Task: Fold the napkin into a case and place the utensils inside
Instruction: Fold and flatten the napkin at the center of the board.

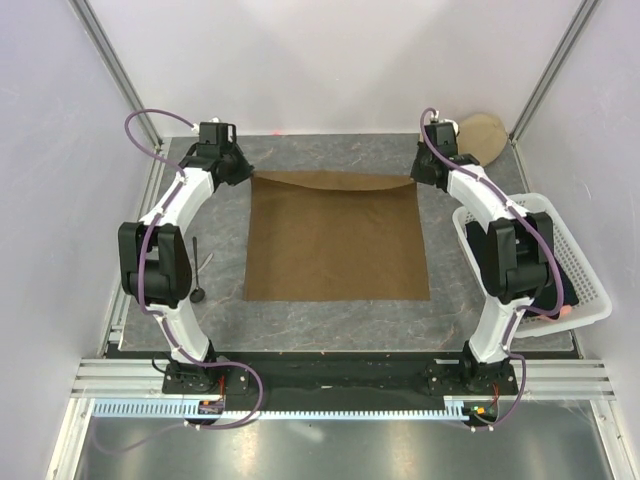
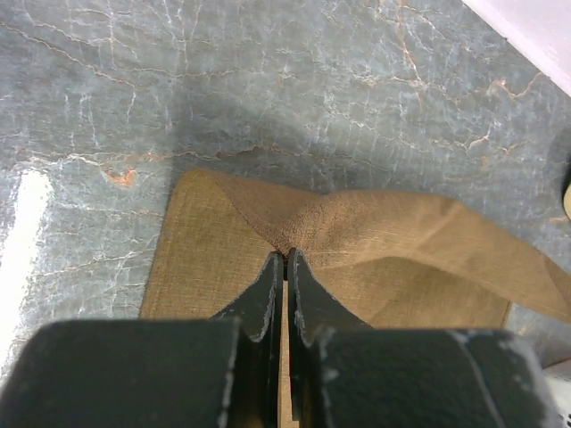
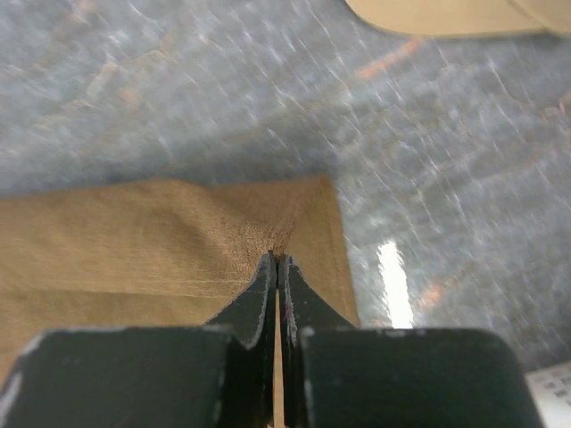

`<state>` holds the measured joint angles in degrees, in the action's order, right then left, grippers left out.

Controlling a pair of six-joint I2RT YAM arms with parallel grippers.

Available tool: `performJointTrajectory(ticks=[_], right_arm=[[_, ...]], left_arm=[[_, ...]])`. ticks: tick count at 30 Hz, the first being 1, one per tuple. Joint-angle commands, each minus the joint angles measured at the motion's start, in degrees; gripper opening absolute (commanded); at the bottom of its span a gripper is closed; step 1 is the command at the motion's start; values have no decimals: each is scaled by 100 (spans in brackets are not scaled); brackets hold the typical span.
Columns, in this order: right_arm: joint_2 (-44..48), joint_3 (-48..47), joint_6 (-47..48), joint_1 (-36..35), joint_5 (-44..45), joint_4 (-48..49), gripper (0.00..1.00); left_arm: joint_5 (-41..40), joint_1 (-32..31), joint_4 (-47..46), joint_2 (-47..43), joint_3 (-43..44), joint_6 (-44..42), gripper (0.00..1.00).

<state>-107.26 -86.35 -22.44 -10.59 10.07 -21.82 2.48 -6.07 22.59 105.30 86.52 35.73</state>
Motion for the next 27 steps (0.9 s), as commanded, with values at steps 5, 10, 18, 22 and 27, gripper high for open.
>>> performJointTrajectory(ticks=[5,10,18,22,27], right_arm=[[310,-525,-234,4,-110,-770,0],[1118,196,-340,-5,-286,-1086,0],[2016,1119,-279,13,-286,-1649,0],[2446,1646,-436,13,-716,-1623,0],[2754,2429,-516,13,-980,-1500,0]], left_arm=[[559,158,544,-465,-178,321,2],[763,167,1019,-1107,-837,356,2],[421,202,1573,-2443,-1918,136,2],[367,211,1670,-2865,-2560,391,2],[552,211,1696,-3006,-3237,611,2]])
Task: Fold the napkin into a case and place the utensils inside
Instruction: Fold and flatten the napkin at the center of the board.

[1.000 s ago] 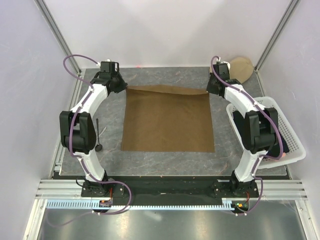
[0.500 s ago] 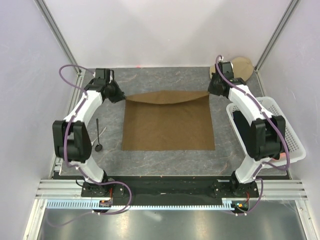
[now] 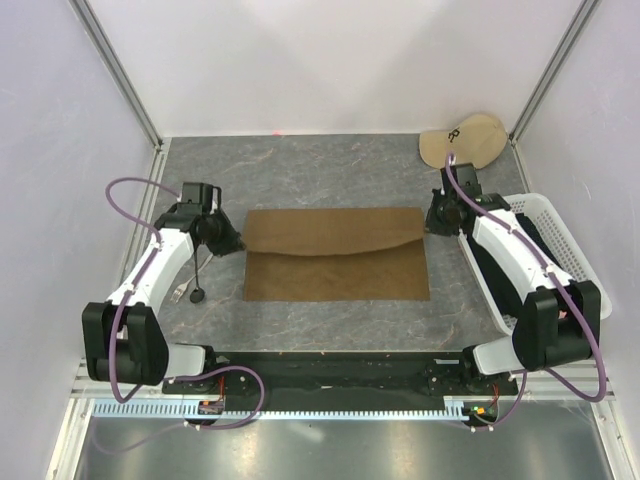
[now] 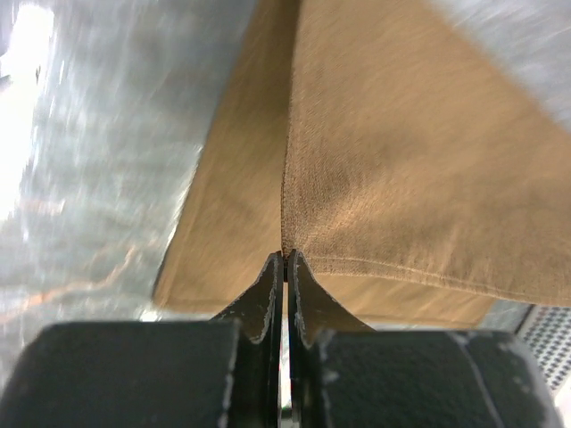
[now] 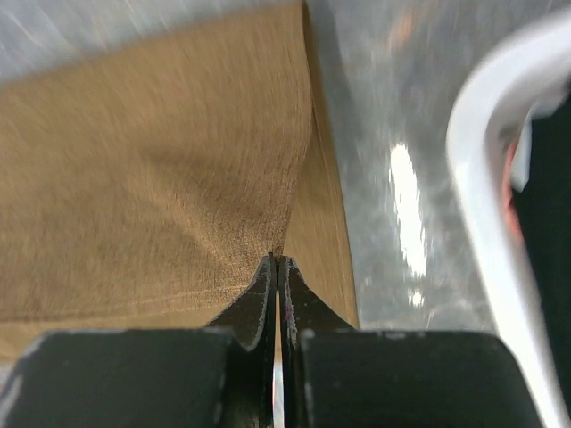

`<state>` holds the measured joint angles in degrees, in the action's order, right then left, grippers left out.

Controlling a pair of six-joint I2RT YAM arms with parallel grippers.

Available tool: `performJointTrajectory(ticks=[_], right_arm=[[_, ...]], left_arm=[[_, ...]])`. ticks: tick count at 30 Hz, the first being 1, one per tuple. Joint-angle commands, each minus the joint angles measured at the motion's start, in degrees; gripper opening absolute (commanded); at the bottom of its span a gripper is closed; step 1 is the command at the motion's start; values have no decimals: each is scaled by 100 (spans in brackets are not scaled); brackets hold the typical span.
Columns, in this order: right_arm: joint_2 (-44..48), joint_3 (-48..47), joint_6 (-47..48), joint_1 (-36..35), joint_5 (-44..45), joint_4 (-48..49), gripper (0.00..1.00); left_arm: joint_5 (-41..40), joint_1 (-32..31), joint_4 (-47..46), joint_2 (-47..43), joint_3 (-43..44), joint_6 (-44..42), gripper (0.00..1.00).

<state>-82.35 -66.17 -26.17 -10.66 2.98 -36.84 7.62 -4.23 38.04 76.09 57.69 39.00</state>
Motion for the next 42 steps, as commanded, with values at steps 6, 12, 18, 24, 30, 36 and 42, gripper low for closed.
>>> performJointTrajectory(ticks=[6,12,18,24,30,36,42], right_arm=[[570,1105,-204,20,-429,185,0],[466,1862,-239,11,-334,686,0],[411,1696,-142,11,-404,564,0],[807,1362,-98,11,-386,-94,0],[1150,1379,-204,20,-474,-508,0],[1133,1976,-336,11,-518,-228,0],[808,2301,-371,11,-474,212,0]], left_arm=[[-14,27,133,-25,-759,371,2],[73,27,46,362,-1110,450,2],[65,27,89,223,-1058,397,2],[-138,27,546,-375,-874,520,2],[12,27,757,-640,-1031,687,2],[3,27,757,-456,-1409,1065,2],[-129,27,643,142,-1445,1022,2]])
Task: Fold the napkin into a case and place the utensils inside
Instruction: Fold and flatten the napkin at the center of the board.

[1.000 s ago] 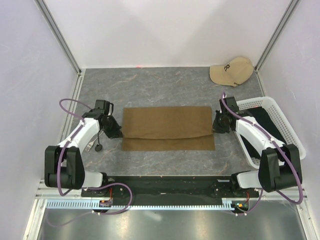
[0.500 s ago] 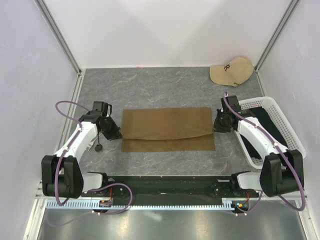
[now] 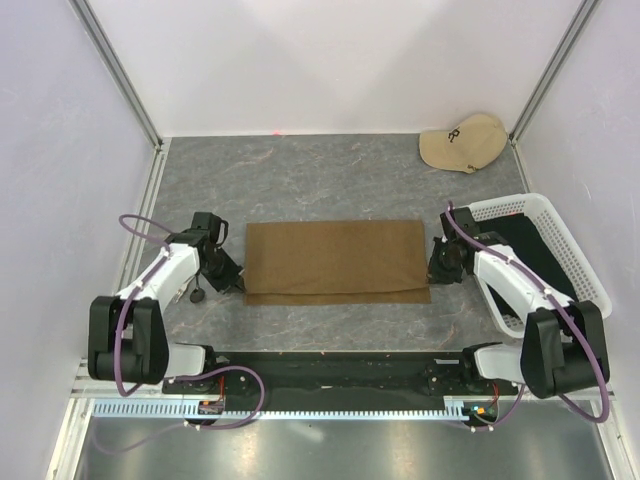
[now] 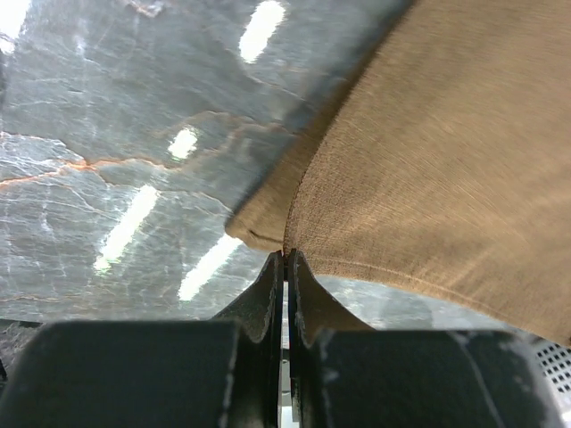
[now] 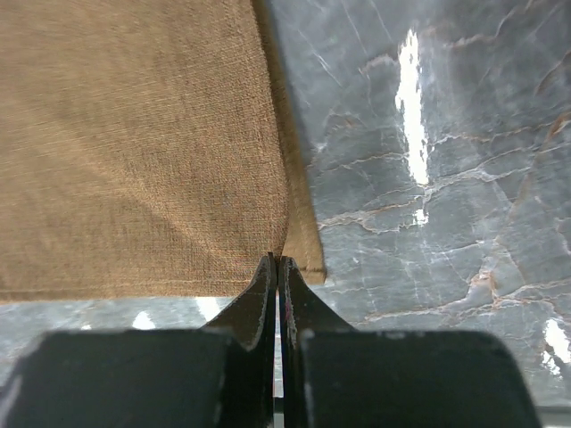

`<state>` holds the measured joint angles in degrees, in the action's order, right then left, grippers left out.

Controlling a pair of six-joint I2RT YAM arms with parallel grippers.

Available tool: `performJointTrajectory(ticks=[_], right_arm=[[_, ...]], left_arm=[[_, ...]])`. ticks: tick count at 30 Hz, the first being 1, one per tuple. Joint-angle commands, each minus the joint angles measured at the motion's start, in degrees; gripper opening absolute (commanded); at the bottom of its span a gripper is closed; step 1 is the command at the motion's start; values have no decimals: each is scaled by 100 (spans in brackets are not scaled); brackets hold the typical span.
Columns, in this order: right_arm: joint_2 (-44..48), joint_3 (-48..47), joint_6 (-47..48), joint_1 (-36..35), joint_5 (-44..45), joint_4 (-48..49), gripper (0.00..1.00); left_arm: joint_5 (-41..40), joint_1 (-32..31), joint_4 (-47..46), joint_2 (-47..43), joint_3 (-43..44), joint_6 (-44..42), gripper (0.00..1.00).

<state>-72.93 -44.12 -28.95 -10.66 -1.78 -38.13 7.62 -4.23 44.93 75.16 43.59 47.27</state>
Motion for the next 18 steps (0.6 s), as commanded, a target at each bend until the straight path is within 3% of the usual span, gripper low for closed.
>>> performJointTrajectory(ticks=[1,8,18], right_arm=[[-160,105,-76,11,124,402,0],[-337,9,12,20,143,429,0],[533,-308,-189,11,117,-581,0]], left_arm=[[-146,27,-132,263,-70,169,2],[-77,27,-257,333,-132,2,2],[-296,27,560,-791,176,274,2]])
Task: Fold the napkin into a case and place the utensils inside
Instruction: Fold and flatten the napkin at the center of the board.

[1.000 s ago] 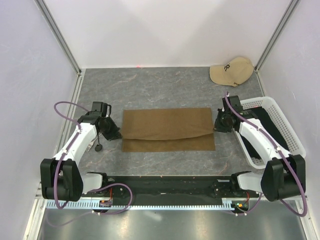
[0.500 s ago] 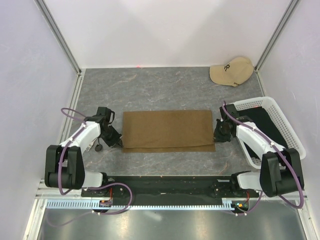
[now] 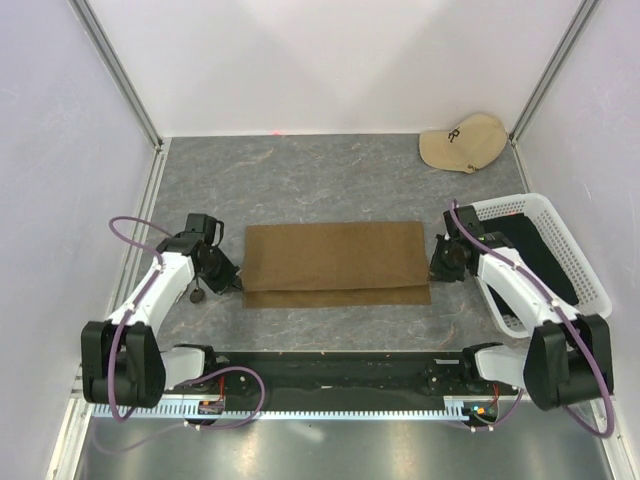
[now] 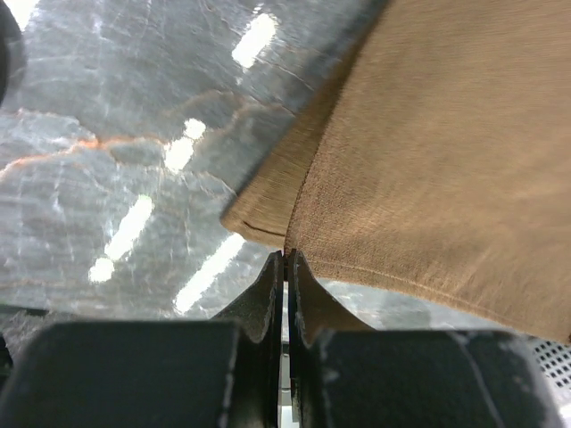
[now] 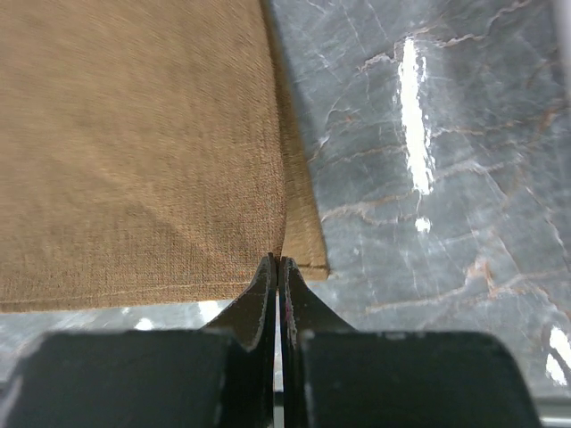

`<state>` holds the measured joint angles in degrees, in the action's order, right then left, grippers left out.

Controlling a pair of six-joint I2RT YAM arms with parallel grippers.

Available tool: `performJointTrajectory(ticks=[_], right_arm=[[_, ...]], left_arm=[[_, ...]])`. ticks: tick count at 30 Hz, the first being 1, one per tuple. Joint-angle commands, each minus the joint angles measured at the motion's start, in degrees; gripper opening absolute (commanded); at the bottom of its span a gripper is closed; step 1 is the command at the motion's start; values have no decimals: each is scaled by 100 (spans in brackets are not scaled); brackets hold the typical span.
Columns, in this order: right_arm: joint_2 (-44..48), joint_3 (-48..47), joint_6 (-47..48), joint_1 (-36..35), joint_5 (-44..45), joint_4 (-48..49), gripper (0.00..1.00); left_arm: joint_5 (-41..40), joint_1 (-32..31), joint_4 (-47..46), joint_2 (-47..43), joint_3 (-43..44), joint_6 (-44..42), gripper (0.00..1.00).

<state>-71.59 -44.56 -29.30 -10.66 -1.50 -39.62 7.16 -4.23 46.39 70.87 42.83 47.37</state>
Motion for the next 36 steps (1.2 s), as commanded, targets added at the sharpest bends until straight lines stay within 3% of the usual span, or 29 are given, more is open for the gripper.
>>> performJointTrajectory(ticks=[1,19,36], right_arm=[[487,-238,-172,11,27,-485,0],[-522,351,-594,11,449,85,0],[-610,509,-700,11,642,226,0]], left_arm=[[-259,27,441,-398,244,272,2],[-364,27,-60,480,-293,255,2],[-408,27,-236,902,-301,79,2]])
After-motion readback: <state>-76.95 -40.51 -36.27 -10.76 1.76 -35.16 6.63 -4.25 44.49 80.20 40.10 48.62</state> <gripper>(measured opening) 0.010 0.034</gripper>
